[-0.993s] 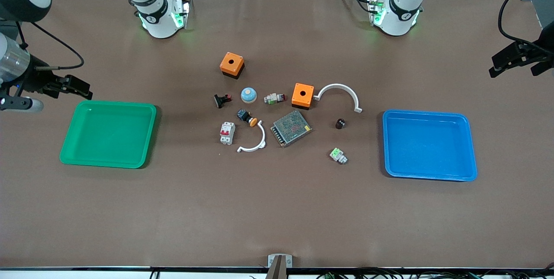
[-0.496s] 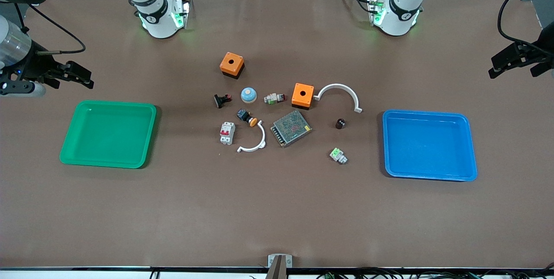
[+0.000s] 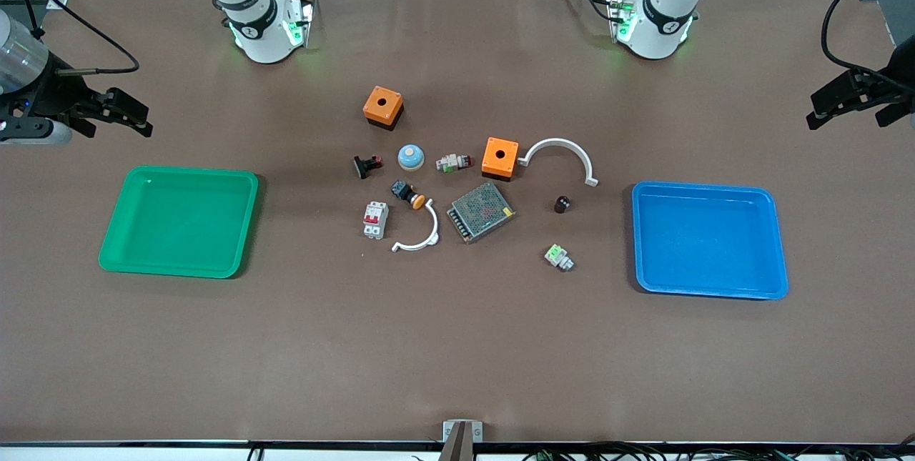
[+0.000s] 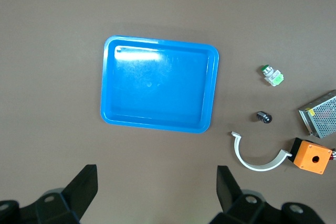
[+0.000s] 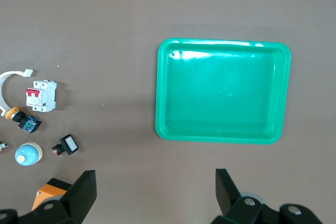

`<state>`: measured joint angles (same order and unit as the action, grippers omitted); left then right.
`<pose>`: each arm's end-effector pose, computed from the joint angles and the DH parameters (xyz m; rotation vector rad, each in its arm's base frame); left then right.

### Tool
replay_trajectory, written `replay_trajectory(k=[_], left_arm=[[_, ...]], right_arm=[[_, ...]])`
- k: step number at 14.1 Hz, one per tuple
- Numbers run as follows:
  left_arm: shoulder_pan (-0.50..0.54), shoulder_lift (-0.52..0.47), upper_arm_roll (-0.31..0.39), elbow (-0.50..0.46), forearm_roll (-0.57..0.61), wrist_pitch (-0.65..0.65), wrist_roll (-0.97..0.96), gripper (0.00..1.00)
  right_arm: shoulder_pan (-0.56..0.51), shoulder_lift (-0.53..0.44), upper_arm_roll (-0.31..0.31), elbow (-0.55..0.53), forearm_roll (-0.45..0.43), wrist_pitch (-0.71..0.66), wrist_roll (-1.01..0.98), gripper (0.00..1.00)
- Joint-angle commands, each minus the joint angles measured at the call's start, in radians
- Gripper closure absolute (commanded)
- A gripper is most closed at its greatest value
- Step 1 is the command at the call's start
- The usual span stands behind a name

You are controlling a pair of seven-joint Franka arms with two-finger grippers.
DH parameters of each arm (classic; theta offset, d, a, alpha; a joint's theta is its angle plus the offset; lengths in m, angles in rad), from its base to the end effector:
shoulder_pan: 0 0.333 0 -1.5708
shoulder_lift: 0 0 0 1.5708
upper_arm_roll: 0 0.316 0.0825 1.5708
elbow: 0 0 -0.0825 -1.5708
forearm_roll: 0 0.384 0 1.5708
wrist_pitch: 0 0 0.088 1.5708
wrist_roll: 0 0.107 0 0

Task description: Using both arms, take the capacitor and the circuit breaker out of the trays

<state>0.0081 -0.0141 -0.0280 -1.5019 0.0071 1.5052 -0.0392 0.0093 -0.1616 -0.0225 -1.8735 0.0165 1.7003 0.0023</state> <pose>0.5436 -0.0101 0.6587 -3.1344 -0.0311 -0.0276 0.5091 -0.0059 0.5778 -3.1214 0.0272 0.0180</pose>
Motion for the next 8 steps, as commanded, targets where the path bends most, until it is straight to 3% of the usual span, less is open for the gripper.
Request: replay_trajectory(k=[1,8], left_arm=[[0.004,-0.030,-0.006,-0.032,0.002,0.016,0.016,0.00],[0.001,-0.047,-0.023,-0.060,0.002,0.013,0.013,0.00]], right_arm=[[-0.022,-0.030,0.018,-0.026,0.002,0.021,-0.001,0.00],[-0.022,0.069,0.015,0.096,0.003,0.010,0.002,0.00]])
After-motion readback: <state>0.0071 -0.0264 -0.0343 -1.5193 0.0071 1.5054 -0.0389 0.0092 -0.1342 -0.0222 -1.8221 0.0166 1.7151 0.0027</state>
